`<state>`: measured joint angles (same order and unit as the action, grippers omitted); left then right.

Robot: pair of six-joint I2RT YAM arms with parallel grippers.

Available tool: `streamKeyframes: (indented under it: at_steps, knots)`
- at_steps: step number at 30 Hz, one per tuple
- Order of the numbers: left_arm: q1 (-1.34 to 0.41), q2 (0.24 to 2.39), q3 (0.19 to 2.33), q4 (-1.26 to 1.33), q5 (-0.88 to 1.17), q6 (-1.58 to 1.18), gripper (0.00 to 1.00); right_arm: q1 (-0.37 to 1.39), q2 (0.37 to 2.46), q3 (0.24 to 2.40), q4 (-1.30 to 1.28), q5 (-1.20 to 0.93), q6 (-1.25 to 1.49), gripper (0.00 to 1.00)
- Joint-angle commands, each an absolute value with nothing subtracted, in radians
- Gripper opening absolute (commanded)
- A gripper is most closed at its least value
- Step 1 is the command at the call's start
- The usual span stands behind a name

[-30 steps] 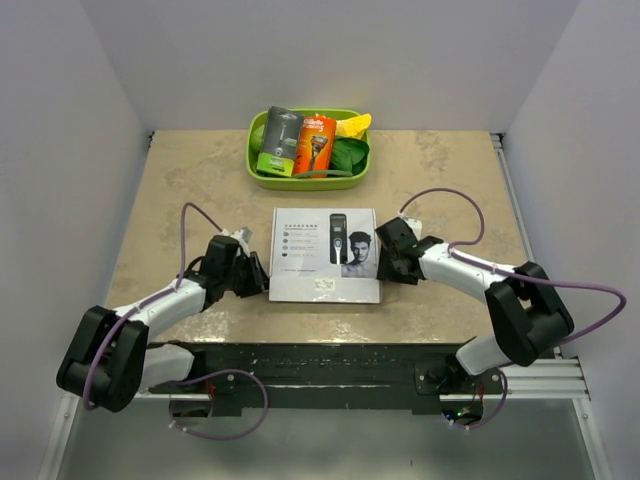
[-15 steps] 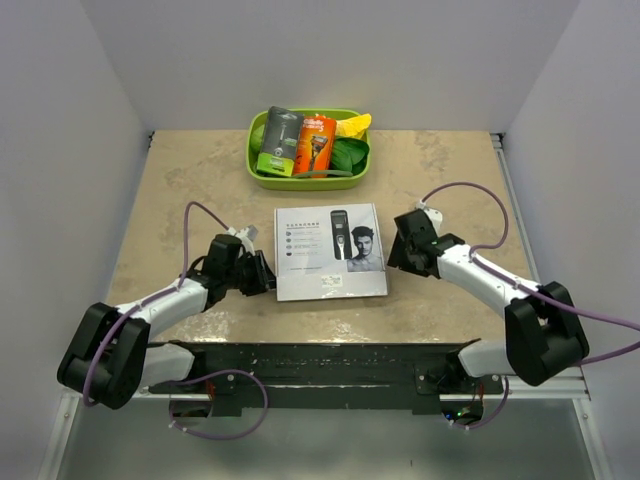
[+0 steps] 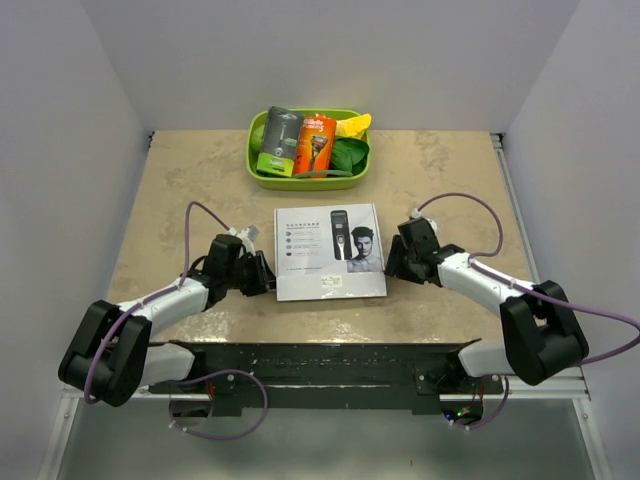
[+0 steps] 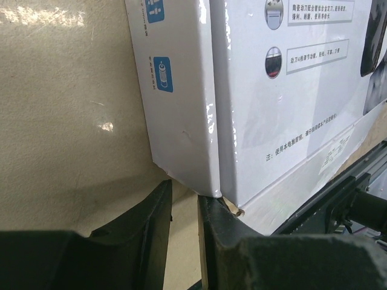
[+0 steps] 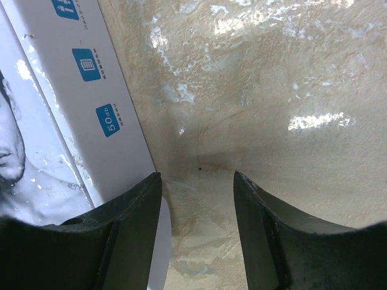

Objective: Sort the hair-cutting tools

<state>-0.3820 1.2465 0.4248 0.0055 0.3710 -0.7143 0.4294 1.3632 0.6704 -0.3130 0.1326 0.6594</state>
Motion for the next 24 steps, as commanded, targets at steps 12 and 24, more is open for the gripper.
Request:
streamKeyframes:
  at_steps: [12,24]
  knots:
    - [-0.388,1.247,0.469,0.051,0.393,-0.71,0.28,0.433,1.342,0.672,-0.337,0.018,0.609,0.54]
    - [-0.388,1.212,0.495,-0.08,0.324,-0.663,0.28,0.433,1.331,0.63,-0.304,-0.055,0.646,0.54]
